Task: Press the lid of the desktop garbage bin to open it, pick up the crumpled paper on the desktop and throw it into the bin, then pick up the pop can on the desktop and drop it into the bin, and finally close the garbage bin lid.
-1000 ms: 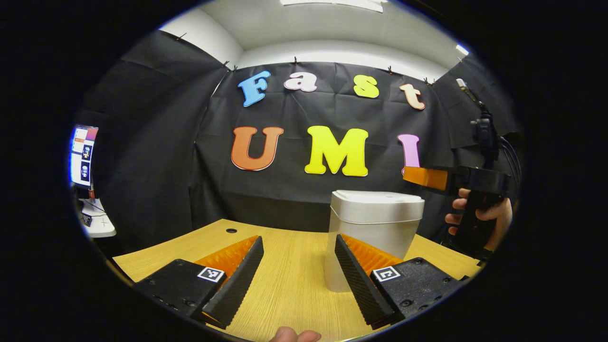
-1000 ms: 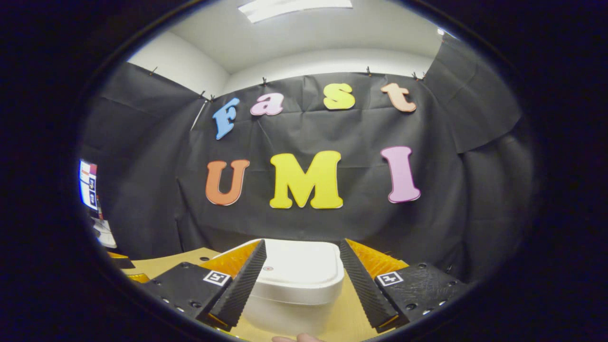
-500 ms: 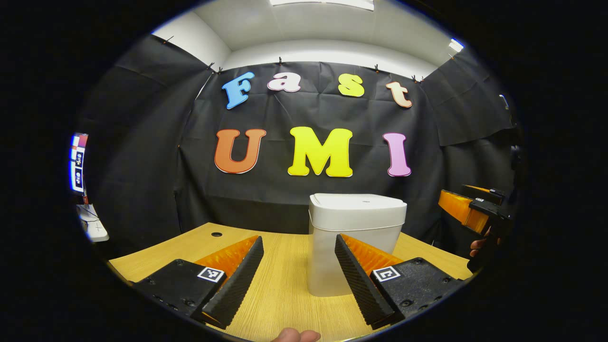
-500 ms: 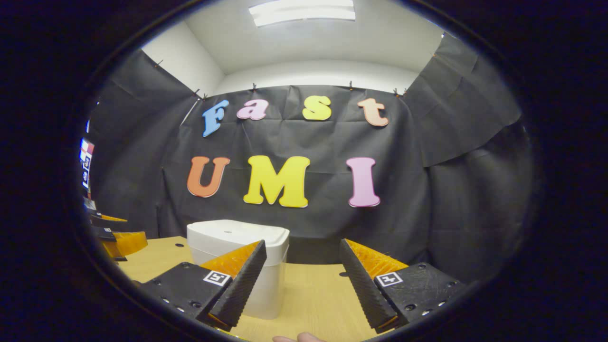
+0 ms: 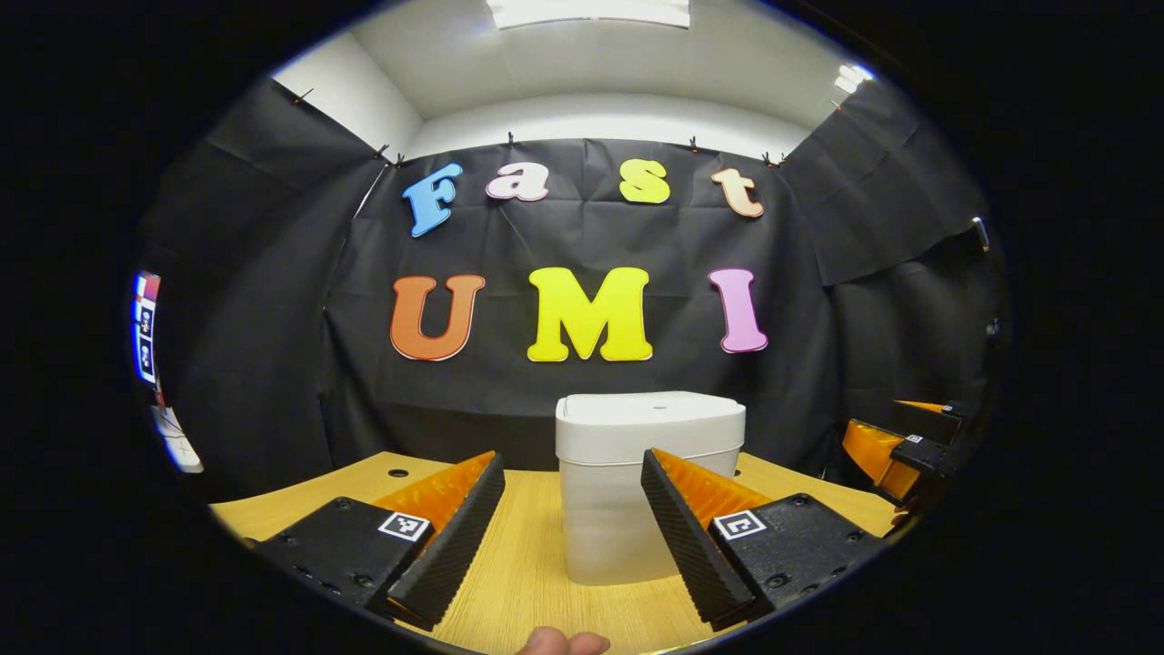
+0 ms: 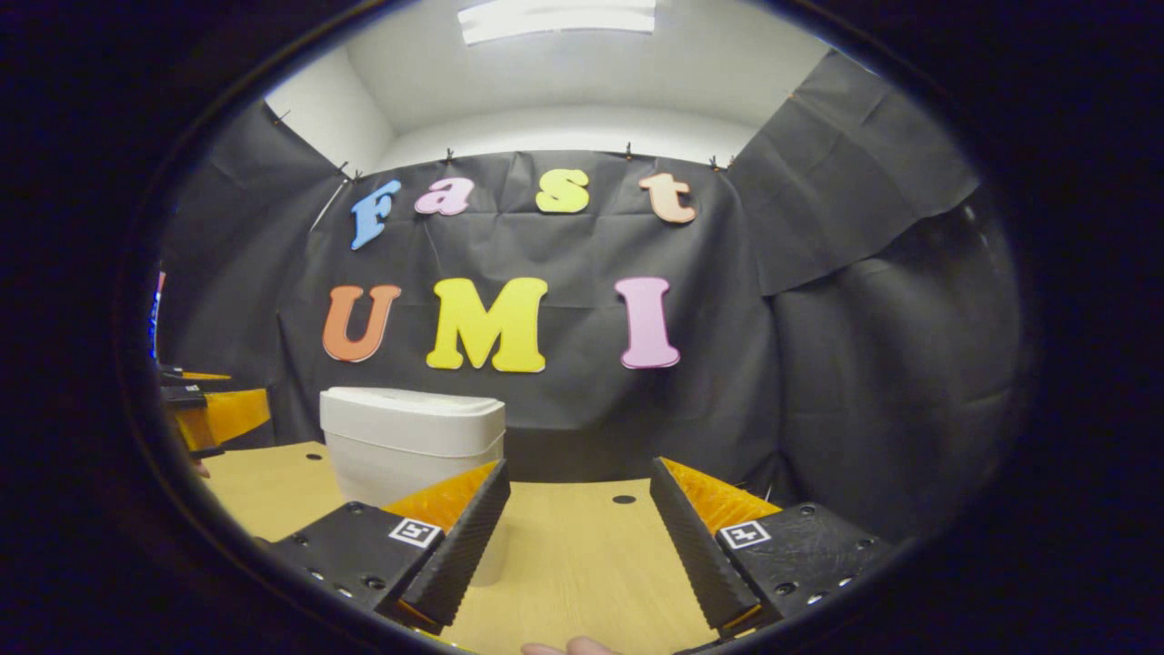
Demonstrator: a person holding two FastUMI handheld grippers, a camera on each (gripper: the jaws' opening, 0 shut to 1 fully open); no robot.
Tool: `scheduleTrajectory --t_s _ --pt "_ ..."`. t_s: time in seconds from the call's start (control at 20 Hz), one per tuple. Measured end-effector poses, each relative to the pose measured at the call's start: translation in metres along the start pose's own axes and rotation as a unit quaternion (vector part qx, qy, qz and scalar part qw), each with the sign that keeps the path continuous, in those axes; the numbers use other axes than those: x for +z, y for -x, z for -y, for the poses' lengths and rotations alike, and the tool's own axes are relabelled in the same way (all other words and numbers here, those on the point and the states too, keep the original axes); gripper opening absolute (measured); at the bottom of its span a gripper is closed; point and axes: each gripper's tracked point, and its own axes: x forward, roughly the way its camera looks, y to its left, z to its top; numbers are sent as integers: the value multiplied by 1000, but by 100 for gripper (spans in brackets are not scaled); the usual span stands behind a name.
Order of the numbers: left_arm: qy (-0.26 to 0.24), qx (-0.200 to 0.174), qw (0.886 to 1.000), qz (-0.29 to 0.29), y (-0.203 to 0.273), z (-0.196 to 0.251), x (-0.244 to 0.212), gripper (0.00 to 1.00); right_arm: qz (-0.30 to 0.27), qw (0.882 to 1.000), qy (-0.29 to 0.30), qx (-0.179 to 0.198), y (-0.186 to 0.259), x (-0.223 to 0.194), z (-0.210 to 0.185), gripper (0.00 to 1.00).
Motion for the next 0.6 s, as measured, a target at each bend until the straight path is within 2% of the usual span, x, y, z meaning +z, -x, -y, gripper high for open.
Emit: scheduleTrajectory --t_s 0.2,0.6 --pt "8 0 1000 -4 0 1 -3 97 -7 1000 -1 9 -2 -12 -14 95" --pt "13 -7 1000 -17 -5 10 -12 97 7 1000 15 24 -3 -4 -25 95"
